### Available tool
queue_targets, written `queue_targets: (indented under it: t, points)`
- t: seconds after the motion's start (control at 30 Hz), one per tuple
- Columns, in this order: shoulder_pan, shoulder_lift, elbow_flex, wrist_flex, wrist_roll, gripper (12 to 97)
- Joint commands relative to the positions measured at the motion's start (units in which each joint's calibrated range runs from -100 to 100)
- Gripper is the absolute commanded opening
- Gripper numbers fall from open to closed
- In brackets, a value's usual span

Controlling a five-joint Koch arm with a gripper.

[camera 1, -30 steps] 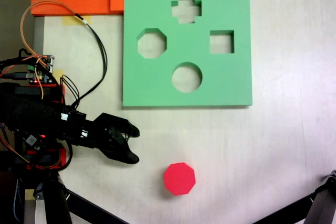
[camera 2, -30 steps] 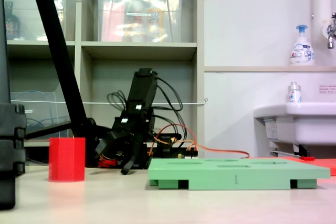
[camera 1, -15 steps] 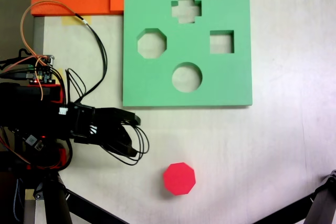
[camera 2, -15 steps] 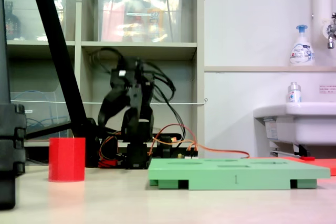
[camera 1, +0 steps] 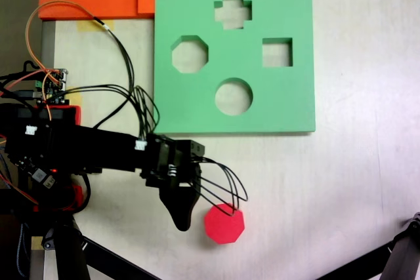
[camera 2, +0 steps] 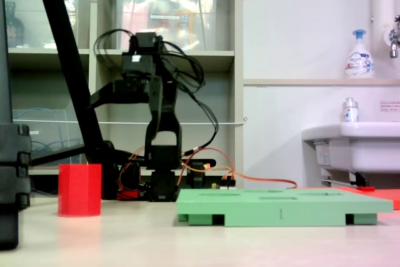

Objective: Put the octagonal pillar block into the corresponding hole

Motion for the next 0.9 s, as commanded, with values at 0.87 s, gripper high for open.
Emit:
queue_targets:
  t: [0.87]
  points:
    - [-5.13,47.63,19.94,1.78,-7.08,96.0]
